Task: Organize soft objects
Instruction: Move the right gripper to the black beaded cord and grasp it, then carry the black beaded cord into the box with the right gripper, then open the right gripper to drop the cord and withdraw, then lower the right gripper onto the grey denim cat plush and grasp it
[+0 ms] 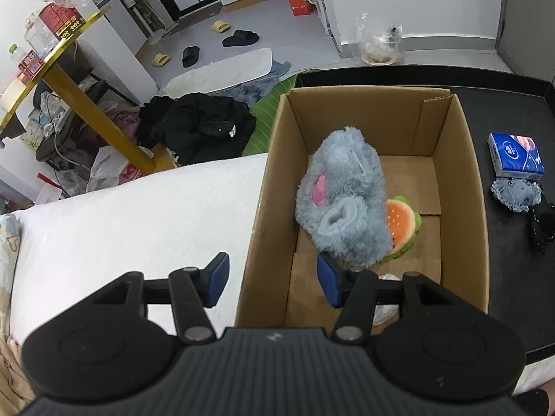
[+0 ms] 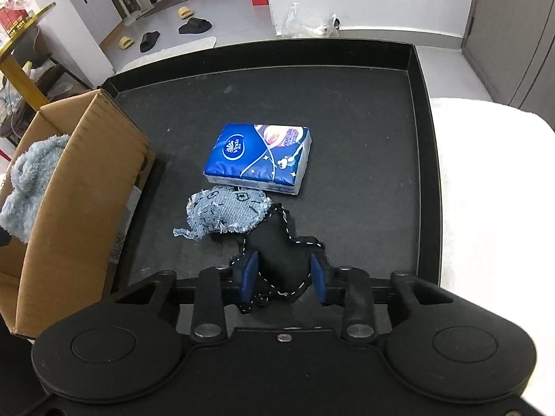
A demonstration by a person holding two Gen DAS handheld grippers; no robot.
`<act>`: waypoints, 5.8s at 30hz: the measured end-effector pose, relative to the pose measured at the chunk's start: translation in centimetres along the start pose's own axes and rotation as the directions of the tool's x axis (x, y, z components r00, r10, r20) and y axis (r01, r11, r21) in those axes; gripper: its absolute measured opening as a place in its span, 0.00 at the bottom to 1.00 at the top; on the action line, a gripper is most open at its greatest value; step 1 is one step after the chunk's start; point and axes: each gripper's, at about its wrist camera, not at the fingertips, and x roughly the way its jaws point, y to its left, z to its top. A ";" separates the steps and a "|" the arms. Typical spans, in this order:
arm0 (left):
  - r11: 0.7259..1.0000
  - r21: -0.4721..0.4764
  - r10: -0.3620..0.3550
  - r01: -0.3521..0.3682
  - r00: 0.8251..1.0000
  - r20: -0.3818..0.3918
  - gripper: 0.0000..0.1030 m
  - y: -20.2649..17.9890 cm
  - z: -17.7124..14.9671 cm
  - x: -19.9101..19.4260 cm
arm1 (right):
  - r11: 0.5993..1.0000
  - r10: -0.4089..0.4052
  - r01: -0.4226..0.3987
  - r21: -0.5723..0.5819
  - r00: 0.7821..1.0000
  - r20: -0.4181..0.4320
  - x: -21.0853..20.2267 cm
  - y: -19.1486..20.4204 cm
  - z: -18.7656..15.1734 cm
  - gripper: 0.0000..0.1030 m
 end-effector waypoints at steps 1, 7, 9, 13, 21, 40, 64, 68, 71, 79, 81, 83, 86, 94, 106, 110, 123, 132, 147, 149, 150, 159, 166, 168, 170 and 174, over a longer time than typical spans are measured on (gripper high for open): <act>1.000 0.001 0.001 -0.001 1.000 -0.002 0.53 0.0 0.0 0.0 | 1.000 -0.004 0.004 -0.008 1.000 0.003 -0.2 0.1 -0.1 0.23; 1.000 0.010 -0.003 0.003 1.000 0.006 0.54 -0.1 -0.3 -0.4 | 1.000 -0.014 0.014 -0.028 1.000 -0.018 -0.3 0.4 -0.7 0.00; 1.000 0.000 -0.008 0.008 1.000 0.005 0.54 0.1 -0.4 -0.5 | 0.999 -0.020 0.020 -0.038 1.000 -0.011 -0.6 0.6 -0.9 0.00; 1.000 -0.017 -0.021 0.021 1.000 0.014 0.54 0.5 -0.7 -0.9 | 0.999 -0.025 0.025 -0.031 1.000 0.001 -1.5 0.8 -1.4 0.00; 0.996 -0.050 -0.067 0.068 0.998 0.021 0.55 1.3 -1.4 -1.5 | 0.999 0.008 -0.009 0.037 0.999 0.042 -4.4 0.6 -1.2 0.00; 0.986 -0.104 -0.126 0.132 0.990 0.061 0.55 2.5 -2.0 -1.7 | 0.996 0.046 -0.059 0.068 0.984 0.171 -8.5 4.4 -0.6 0.00; 0.948 -0.238 -0.199 0.211 0.977 0.075 0.54 5.0 -1.9 0.1 | 0.987 0.160 -0.153 -0.050 0.958 0.239 -8.9 12.5 2.6 0.00; 0.927 -0.312 -0.199 0.210 0.978 0.070 0.47 6.1 -2.1 0.7 | 0.986 0.163 -0.149 -0.075 0.958 0.236 -8.6 13.8 3.0 0.00; 0.922 -0.318 -0.214 0.222 0.975 0.062 0.31 6.3 -2.0 1.1 | 0.985 0.161 -0.143 -0.094 0.961 0.223 -8.0 14.7 3.3 0.00; 0.918 -0.324 -0.226 0.228 0.973 0.043 0.13 6.7 -2.1 2.0 | 0.986 0.149 -0.132 -0.098 0.968 0.201 -7.0 15.5 3.3 0.00; 0.919 -0.323 -0.225 0.227 0.973 0.045 0.13 6.8 -2.2 2.1 | 0.987 0.148 -0.133 -0.091 0.970 0.195 -6.9 15.5 3.3 0.00; 0.919 -0.323 -0.224 0.228 0.973 0.049 0.13 6.8 -2.3 2.1 | 0.988 0.148 -0.134 -0.081 0.971 0.189 -6.8 15.3 3.4 0.00; 0.917 -0.327 -0.226 0.231 0.973 0.052 0.13 6.7 -2.3 2.1 | 0.988 0.147 -0.136 -0.070 0.972 0.182 -6.7 15.2 3.4 0.01; 0.915 -0.331 -0.228 0.231 0.972 0.050 0.14 6.7 -2.3 1.9 | 0.988 0.138 -0.126 -0.088 0.978 0.156 -6.9 14.5 3.0 0.15; 0.942 -0.269 -0.194 0.202 0.979 0.055 0.25 5.5 -1.9 1.0 | 0.995 0.080 -0.070 -0.065 0.981 0.174 -7.7 9.9 2.6 0.50; 0.952 -0.249 -0.167 0.176 0.984 0.057 0.30 5.0 -1.8 0.8 | 0.997 0.068 -0.061 -0.045 0.982 0.176 -7.7 8.2 2.4 0.55; 0.976 -0.186 -0.106 0.116 0.993 0.061 0.43 3.5 -1.3 0.1 | 0.997 0.046 -0.060 0.042 0.960 0.277 -7.2 3.1 1.4 0.86; 0.989 -0.132 -0.063 0.072 0.996 0.069 0.46 2.3 -1.1 -0.1 | 0.995 0.055 -0.079 0.068 0.950 0.307 -4.8 1.9 0.3 0.90; 0.992 -0.122 -0.033 0.038 0.998 0.047 0.48 1.9 -0.8 0.4 | 0.996 0.020 -0.047 0.073 0.943 0.333 -1.5 1.4 0.5 0.87; 0.992 -0.121 -0.033 0.038 0.998 0.046 0.48 1.9 -0.8 0.4 | 0.996 0.023 -0.051 0.079 0.948 0.318 -1.1 1.3 0.7 0.87; 0.992 -0.121 -0.033 0.038 0.998 0.047 0.48 1.9 -0.8 0.4 | 0.995 0.030 -0.058 0.084 0.950 0.310 -0.9 1.2 0.7 0.87; 0.992 -0.117 -0.031 0.036 0.998 0.047 0.48 1.8 -0.9 0.4 | 0.998 0.044 -0.032 -0.055 0.973 0.227 0.7 3.6 0.1 0.74; 0.993 -0.115 -0.031 0.037 0.998 0.052 0.48 1.8 -0.9 0.3 | 0.995 0.021 -0.001 -0.102 0.981 0.191 1.1 3.8 -0.3 0.32; 0.993 -0.115 -0.031 0.037 0.998 0.053 0.48 1.8 -1.0 0.2 | 0.995 0.030 -0.012 -0.098 0.982 0.185 0.7 3.6 -0.4 0.14; 0.993 -0.115 -0.032 0.038 0.998 0.054 0.48 1.8 -1.0 0.2 | 0.995 0.031 -0.015 -0.094 0.985 0.170 0.5 3.4 -0.5 0.05; 0.992 -0.120 -0.040 0.047 0.998 0.055 0.48 1.9 -1.1 0.1 | 0.996 0.041 -0.030 -0.081 0.989 0.143 0.5 3.2 -0.9 0.01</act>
